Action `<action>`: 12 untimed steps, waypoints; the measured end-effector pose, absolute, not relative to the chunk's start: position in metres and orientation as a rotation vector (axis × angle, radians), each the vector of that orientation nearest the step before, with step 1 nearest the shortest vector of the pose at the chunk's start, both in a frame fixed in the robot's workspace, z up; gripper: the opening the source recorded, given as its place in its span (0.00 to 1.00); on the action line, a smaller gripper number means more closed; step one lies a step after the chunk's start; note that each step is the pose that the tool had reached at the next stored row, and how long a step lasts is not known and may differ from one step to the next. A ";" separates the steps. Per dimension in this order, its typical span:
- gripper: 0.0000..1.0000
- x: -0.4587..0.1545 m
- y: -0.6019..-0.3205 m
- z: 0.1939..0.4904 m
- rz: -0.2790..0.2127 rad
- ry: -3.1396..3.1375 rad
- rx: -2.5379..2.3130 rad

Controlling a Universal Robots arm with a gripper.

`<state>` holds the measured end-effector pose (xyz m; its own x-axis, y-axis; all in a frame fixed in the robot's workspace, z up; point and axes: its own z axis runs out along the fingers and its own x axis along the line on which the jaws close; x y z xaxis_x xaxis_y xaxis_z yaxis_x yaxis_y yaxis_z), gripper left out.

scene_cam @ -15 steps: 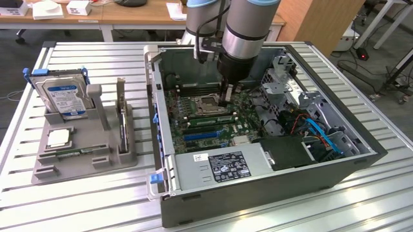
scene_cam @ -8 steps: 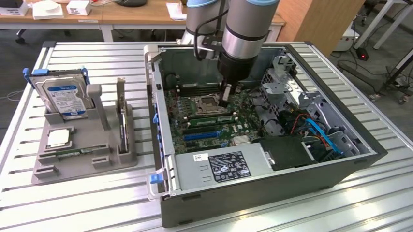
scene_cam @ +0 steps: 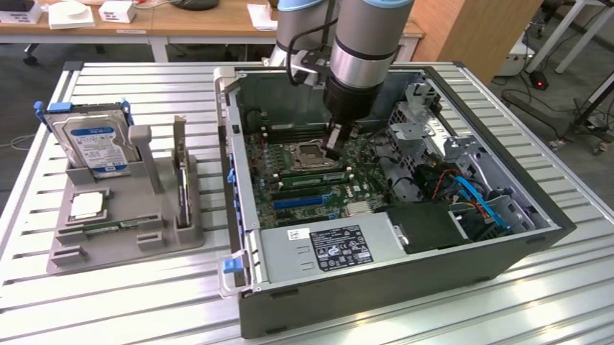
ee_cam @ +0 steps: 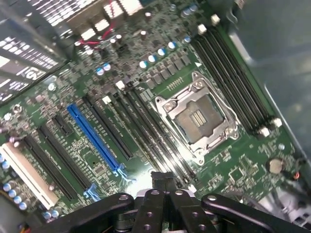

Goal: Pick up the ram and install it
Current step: 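Press down the ram until it locks into place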

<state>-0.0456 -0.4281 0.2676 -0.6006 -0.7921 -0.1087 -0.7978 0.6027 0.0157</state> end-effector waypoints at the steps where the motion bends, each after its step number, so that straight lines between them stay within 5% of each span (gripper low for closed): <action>1: 0.09 -0.046 -0.428 0.268 0.094 2.740 -1.337; 12: 0.09 -0.046 -0.428 0.267 0.081 2.846 -1.082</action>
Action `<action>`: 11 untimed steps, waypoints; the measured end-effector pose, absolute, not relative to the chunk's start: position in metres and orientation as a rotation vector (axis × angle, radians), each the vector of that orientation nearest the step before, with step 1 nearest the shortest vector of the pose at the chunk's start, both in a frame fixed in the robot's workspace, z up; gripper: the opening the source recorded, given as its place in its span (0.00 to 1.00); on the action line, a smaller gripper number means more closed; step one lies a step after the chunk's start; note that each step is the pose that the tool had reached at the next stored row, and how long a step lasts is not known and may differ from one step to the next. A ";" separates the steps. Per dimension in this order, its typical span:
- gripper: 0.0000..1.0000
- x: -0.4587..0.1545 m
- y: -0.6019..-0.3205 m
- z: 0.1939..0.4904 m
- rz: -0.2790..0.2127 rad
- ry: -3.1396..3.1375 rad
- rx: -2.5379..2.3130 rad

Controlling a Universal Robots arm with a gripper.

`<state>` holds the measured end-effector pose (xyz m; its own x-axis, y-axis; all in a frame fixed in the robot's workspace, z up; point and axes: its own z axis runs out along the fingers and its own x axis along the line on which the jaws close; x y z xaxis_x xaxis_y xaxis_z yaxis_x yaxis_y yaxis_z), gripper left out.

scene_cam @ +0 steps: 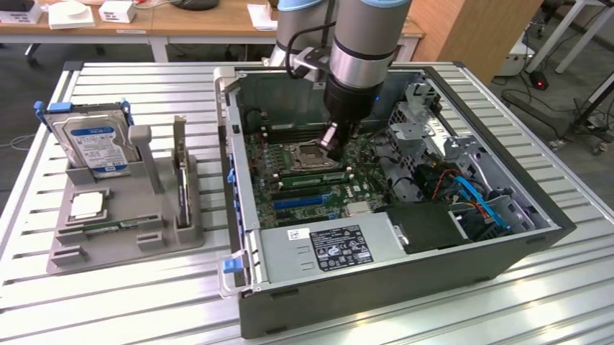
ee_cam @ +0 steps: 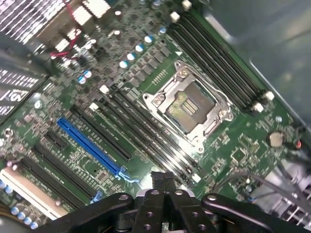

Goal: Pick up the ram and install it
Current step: 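Press down the ram until it locks into place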

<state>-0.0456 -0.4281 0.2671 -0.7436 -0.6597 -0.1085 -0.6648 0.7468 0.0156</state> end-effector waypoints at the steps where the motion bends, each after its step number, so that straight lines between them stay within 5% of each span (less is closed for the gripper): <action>1: 0.09 -0.046 -0.428 0.267 0.080 2.855 -1.056; 11: 0.09 -0.046 -0.428 0.267 0.067 2.928 -0.819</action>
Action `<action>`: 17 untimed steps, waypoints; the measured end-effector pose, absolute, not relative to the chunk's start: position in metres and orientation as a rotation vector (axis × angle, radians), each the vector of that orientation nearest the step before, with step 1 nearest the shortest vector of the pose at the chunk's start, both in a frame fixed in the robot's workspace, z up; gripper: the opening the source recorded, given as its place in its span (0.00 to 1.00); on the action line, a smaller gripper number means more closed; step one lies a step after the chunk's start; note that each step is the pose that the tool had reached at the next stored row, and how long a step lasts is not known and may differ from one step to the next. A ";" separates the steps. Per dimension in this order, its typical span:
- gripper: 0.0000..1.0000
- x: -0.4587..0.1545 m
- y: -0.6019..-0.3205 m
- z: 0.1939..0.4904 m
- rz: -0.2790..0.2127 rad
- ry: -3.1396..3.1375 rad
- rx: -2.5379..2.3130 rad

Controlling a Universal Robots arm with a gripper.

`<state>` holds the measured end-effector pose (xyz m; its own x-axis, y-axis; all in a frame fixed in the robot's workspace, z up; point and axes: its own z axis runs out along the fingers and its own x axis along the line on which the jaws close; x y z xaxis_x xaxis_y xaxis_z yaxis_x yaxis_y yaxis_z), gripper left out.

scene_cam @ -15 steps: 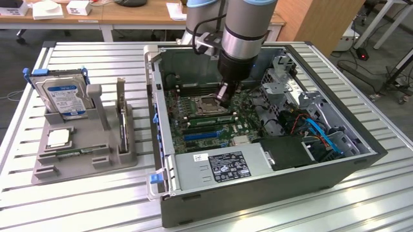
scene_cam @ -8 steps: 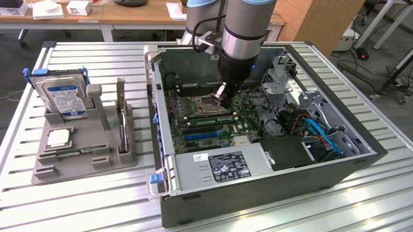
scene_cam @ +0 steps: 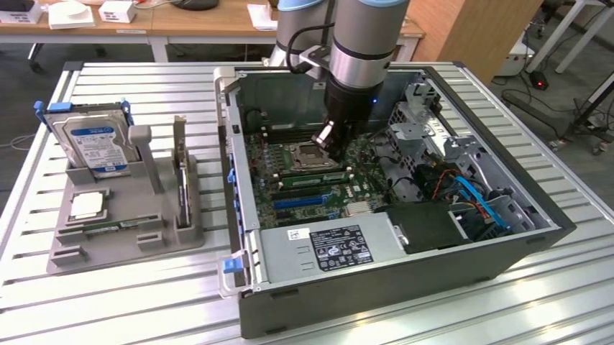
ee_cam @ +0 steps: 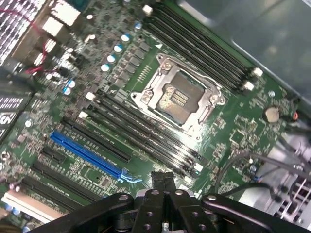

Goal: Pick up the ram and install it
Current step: 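Press down the ram until it locks into place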

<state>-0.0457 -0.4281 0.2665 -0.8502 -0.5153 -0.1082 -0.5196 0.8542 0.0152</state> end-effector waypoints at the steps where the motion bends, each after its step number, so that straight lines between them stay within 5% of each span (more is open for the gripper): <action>1: 0.09 -0.046 -0.428 0.266 0.065 2.934 -0.795; 17: 0.09 -0.046 -0.428 0.267 0.068 2.986 -0.695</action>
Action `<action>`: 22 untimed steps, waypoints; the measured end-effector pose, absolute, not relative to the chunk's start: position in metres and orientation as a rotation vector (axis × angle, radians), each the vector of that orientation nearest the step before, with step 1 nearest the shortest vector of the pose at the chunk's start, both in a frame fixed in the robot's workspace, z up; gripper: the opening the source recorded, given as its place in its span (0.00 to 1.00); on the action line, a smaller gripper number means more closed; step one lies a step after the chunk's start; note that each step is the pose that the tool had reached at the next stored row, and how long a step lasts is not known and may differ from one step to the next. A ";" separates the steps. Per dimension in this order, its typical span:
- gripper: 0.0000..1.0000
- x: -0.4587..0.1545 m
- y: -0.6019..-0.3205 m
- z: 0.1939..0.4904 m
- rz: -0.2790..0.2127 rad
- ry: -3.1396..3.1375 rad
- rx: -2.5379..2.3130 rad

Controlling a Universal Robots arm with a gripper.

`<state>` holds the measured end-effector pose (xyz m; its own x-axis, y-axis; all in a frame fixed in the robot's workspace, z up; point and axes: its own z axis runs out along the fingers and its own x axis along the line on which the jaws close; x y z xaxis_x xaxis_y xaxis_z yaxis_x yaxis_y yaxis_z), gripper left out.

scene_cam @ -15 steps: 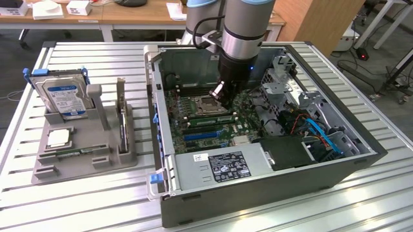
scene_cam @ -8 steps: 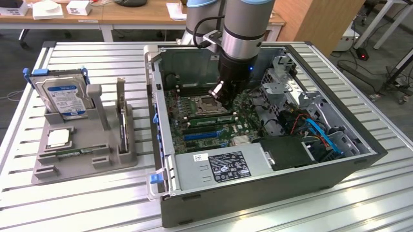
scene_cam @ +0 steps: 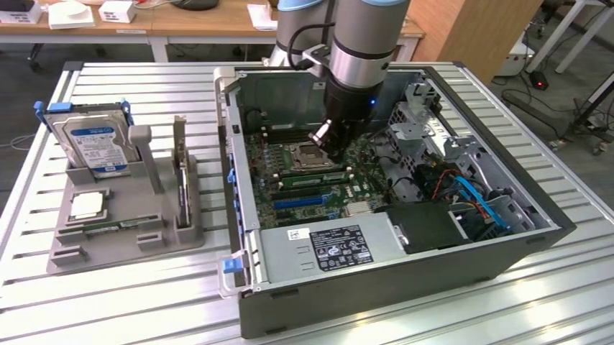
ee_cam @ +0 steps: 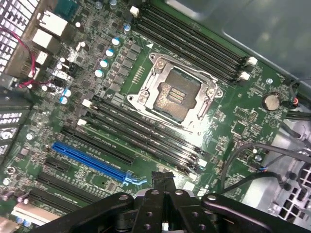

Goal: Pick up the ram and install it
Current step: 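Press down the ram until it locks into place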

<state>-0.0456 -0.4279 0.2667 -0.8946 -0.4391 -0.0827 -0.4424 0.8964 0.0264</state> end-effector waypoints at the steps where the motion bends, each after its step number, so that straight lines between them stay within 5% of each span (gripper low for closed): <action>1: 0.09 -0.046 -0.428 0.267 0.071 2.997 -0.691; 22: 0.09 -0.046 -0.428 0.267 0.096 3.119 -0.387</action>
